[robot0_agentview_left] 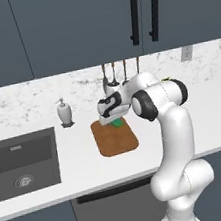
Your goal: Pick up the sponge from the counter and clean the cutting board by briefly scrubbing or pressing down on the cutting board. Once finished, release the sponge.
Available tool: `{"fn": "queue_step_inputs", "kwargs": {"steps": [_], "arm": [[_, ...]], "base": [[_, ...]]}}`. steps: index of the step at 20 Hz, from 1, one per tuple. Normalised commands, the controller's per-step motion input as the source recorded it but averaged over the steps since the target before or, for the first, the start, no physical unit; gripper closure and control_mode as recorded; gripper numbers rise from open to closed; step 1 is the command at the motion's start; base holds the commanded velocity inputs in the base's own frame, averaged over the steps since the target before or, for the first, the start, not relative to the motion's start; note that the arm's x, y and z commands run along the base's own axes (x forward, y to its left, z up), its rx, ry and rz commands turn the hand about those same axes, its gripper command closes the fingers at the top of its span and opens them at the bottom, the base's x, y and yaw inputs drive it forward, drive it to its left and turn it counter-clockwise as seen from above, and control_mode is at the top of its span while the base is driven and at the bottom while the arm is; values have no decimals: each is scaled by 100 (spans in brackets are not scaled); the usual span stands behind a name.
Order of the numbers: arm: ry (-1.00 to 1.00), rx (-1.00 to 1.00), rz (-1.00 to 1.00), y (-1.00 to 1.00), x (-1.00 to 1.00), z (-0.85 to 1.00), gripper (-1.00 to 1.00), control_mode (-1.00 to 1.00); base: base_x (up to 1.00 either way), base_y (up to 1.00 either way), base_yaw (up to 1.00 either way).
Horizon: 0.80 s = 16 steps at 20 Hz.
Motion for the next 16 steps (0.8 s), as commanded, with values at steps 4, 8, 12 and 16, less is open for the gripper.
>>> {"fn": "queue_step_inputs", "kwargs": {"steps": [4,8,12,16], "arm": [[0,0,2,71,0,-33,100,-100],[0,0,1,70,0,-41,100,-100],[0,0,0,70,0,-17,100,-100],[1,2,0,73,-9,-46,100,-100]], "base": [[0,0,0],[0,0,0],[0,0,0],[0,0,0]]}}
